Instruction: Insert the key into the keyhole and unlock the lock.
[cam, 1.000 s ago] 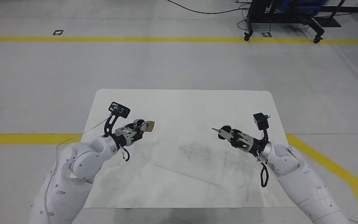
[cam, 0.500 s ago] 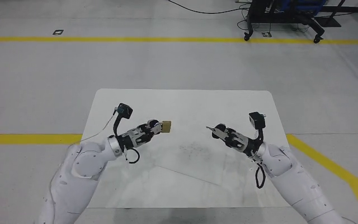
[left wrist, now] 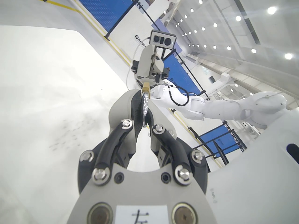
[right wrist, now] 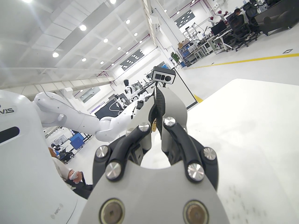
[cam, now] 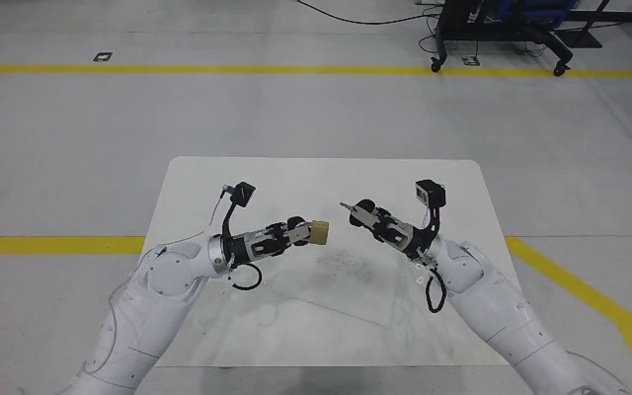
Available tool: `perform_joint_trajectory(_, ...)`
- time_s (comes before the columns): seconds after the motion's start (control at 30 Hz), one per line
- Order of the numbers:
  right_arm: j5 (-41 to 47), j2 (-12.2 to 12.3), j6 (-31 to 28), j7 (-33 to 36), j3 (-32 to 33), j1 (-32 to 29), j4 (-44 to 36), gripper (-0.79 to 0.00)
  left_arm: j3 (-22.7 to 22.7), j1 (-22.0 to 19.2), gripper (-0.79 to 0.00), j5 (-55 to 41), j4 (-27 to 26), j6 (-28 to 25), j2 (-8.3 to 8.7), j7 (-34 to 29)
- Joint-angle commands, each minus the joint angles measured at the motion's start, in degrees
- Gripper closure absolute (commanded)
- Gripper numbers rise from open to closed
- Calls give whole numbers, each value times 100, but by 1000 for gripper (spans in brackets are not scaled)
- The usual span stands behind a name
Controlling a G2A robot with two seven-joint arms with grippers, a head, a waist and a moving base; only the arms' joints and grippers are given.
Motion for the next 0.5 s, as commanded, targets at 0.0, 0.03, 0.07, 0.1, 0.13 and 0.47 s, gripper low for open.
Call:
perform_joint_trajectory(0.0,122,-65,0,40,-167,111,53,0,-7,23,0,-22,-37,18,11,-86)
perform_joint_trajectory(0.03,209,-98,0,80,-248,171,84,0,-9,24,0,2,-56,53,16,-127)
perform_joint_trajectory(0.07,249,-127,0,131,-311,236,112,0,-7,28,0,29,-71,92,20,-143)
perform_joint_trajectory(0.1,279,-152,0,172,-359,290,144,0,1,35,0,28,-87,121,21,-155)
perform_joint_trajectory(0.13,297,-176,0,216,-402,338,162,0,11,35,0,33,-98,140,22,-176)
perform_joint_trajectory(0.47,578,-290,0,977,-685,520,45,0,-29,-32,0,-5,-86,438,28,-86)
